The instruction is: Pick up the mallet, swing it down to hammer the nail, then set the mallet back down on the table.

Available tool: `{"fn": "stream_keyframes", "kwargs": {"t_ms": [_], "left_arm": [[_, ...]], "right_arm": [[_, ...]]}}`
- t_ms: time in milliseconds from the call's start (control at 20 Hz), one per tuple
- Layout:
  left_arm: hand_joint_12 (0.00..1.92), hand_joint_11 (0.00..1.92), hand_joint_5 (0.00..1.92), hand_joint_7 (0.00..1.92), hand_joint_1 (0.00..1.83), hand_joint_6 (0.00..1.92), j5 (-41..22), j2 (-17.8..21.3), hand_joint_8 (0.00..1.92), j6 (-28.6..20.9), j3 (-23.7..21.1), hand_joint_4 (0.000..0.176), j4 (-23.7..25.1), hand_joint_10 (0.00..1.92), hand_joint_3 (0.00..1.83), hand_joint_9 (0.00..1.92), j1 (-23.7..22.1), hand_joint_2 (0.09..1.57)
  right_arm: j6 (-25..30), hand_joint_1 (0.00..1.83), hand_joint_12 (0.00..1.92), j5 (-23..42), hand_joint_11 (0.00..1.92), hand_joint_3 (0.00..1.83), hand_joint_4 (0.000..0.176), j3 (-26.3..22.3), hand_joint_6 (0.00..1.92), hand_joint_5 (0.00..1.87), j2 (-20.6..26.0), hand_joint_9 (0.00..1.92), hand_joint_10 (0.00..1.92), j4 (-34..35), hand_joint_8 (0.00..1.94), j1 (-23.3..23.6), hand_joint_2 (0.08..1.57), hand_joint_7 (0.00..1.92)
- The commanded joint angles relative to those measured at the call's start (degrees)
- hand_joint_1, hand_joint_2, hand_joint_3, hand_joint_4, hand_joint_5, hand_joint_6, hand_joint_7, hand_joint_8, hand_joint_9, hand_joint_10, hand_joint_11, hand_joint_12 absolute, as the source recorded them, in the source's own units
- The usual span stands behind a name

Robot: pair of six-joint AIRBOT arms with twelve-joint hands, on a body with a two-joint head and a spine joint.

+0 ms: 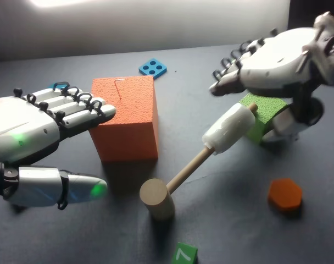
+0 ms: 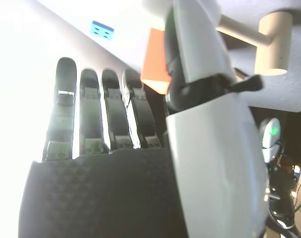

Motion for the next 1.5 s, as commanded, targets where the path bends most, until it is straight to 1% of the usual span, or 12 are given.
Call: {"fn": "stream_keyframes", "kwargs": {"t_ms": [0, 150, 200, 350, 450, 650, 850, 900, 950, 1200, 1300, 1450], "left_arm": [[0.14, 0.00, 0.06, 0.06, 0.00, 0.00, -6.3, 0.0, 0.00, -0.2, 0.4, 0.000, -0.3, 0.00, 0.00, 0.05, -0.2, 1.12], [0.09, 0.00, 0.04, 0.05, 0.00, 0.00, -7.1, -0.9, 0.00, -0.4, 1.2, 0.000, -0.2, 0.00, 0.00, 0.04, -0.2, 1.12], [0.10, 0.01, 0.04, 0.05, 0.00, 0.00, -7.3, -1.2, 0.00, -0.5, 1.4, 0.000, -0.2, 0.01, 0.00, 0.05, -0.2, 1.11], [0.10, 0.02, 0.04, 0.05, 0.00, 0.00, -7.5, -1.9, 0.00, -0.5, 1.4, 0.000, -0.2, 0.01, 0.00, 0.05, -0.2, 1.11], [0.10, 0.00, 0.05, 0.05, 0.00, 0.00, -7.5, -2.3, 0.00, -0.5, 1.5, 0.000, -0.1, 0.00, 0.00, 0.05, -0.2, 1.11], [0.12, 0.03, 0.08, 0.09, 0.00, 0.01, -7.5, -3.2, 0.01, -0.4, 2.3, 0.000, -0.1, 0.01, 0.00, 0.07, -0.2, 1.11], [0.14, 0.05, 0.10, 0.10, 0.00, 0.01, -7.5, -4.1, 0.01, -0.2, 3.2, 0.000, -0.1, 0.01, 0.00, 0.09, -0.2, 1.11], [0.23, 0.01, 0.10, 0.10, 0.00, 0.00, -7.5, -4.5, 0.00, -0.2, 3.4, 0.000, -0.1, 0.00, 0.00, 0.09, -0.1, 1.11], [0.25, 0.00, 0.09, 0.09, 0.00, 0.00, -7.5, -4.6, 0.00, -0.2, 3.6, 0.000, -0.1, 0.00, 0.00, 0.08, 0.0, 1.11], [0.16, 0.00, 0.07, 0.07, 0.00, 0.00, -7.5, -4.7, 0.00, -0.3, 3.7, 0.000, -0.1, 0.00, 0.00, 0.06, 0.5, 1.11], [0.19, 0.00, 0.08, 0.09, 0.00, 0.00, -7.5, -4.7, 0.00, -0.4, 3.7, 0.000, -0.1, 0.00, 0.00, 0.08, 0.6, 1.11], [0.14, 0.00, 0.06, 0.07, 0.00, 0.00, -7.5, -4.8, 0.00, -0.5, 3.7, 0.000, -0.1, 0.00, 0.00, 0.06, 0.7, 1.12]], "right_arm": [[0.1, 1.08, 0.82, 4.4, 0.00, 0.01, 0.000, 0.6, 0.00, 0.24, -0.4, 0.17, 0.02, -1.1, 0.00, 0.3, 1.05, 0.17], [-0.1, 1.06, 0.88, 4.0, 0.00, 0.00, 0.000, 3.3, 0.02, 0.29, -3.5, 0.20, 0.02, -1.2, 0.01, -0.7, 1.04, 0.22], [-0.1, 1.06, 0.86, 3.9, 0.00, 0.00, 0.000, 4.4, 0.02, 0.32, -4.6, 0.20, 0.02, -1.2, 0.01, -0.9, 1.04, 0.22], [0.5, 1.09, 0.96, 3.9, 0.00, 0.00, 0.000, 7.5, 0.01, 0.33, -7.4, 0.25, 0.03, -1.2, 0.01, -1.4, 1.02, 0.26], [0.4, 1.08, 0.96, 3.1, 0.00, 0.01, 0.000, 8.9, 0.02, 0.35, -8.9, 0.25, 0.03, -1.2, 0.01, -1.9, 1.04, 0.26], [0.0, 1.08, 1.06, 3.2, 0.00, 0.00, 0.000, 9.3, 0.02, 0.38, -10.0, 0.28, 0.04, -1.2, 0.01, -2.5, 1.03, 0.30], [0.3, 1.05, 1.10, 3.8, 0.00, 0.01, 0.000, 10.1, 0.02, 0.40, -11.3, 0.32, 0.05, -1.2, 0.02, -3.4, 1.07, 0.33], [-0.6, 1.07, 1.09, 4.3, 0.00, 0.01, 0.000, 10.6, 0.02, 0.41, -11.8, 0.34, 0.05, -1.2, 0.02, -3.7, 1.08, 0.36], [-1.1, 1.07, 1.08, 4.5, 0.00, 0.02, 0.000, 10.9, 0.01, 0.41, -12.3, 0.35, 0.06, -1.2, 0.02, -3.9, 1.09, 0.37], [0.2, 1.05, 1.11, 5.5, 0.00, 0.02, 0.000, 13.2, 0.01, 0.41, -13.6, 0.36, 0.06, -0.4, 0.02, -5.4, 1.11, 0.39], [0.2, 1.07, 1.17, 5.8, 0.00, 0.01, 0.000, 13.4, 0.04, 0.50, -13.8, 0.44, 0.09, 0.6, 0.05, -6.3, 1.12, 0.52], [0.3, 1.06, 1.17, 5.9, 0.00, 0.01, 0.000, 13.5, 0.03, 0.51, -13.8, 0.44, 0.10, 0.8, 0.03, -6.7, 1.13, 0.52]]}}
